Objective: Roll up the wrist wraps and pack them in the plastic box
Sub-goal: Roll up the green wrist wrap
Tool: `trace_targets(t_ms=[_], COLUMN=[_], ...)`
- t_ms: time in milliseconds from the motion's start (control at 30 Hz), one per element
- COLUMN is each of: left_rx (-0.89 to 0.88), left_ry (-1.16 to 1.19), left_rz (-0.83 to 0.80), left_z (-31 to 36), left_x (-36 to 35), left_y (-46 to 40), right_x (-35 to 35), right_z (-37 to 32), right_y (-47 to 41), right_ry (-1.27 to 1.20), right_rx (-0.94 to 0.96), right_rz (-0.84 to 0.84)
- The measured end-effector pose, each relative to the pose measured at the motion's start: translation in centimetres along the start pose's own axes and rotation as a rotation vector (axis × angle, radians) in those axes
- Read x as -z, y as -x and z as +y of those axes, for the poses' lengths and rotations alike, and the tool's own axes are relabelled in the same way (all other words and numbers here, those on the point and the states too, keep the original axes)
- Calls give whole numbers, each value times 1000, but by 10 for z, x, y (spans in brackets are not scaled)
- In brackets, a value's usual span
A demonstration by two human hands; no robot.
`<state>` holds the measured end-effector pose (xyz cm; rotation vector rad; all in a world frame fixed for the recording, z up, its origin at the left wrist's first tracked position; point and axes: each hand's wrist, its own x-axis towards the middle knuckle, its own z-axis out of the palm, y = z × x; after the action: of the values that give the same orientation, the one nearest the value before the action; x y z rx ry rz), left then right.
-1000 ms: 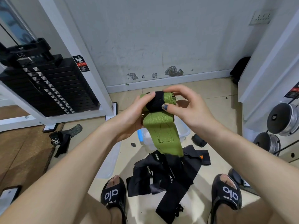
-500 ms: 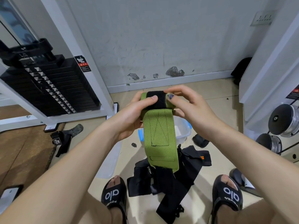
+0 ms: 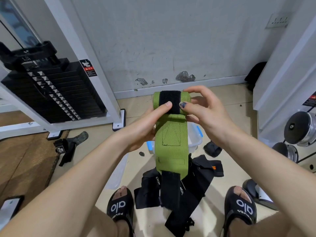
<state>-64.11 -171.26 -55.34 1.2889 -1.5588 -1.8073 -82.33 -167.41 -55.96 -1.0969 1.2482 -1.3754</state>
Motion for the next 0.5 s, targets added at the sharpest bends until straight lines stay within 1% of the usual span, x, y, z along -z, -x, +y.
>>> trace_targets(t_ms=[67,267,367,500], left_rx=[23,41,47,-1], left_ry=[24,184,208,252], left_rz=[-35,-16,-31,-42], left_z=[3,6,5,5], left_x=[-4,0,2,8], left_y=[3,0,-1,-3], right_x=[1,0,-3,0], right_z=[-2,1,6,9], right_y=[0,2,6,8], right_ry=[57,215,313,387], right_rx=[53,226,281,320], right_rz=[24,-50,-109,-168])
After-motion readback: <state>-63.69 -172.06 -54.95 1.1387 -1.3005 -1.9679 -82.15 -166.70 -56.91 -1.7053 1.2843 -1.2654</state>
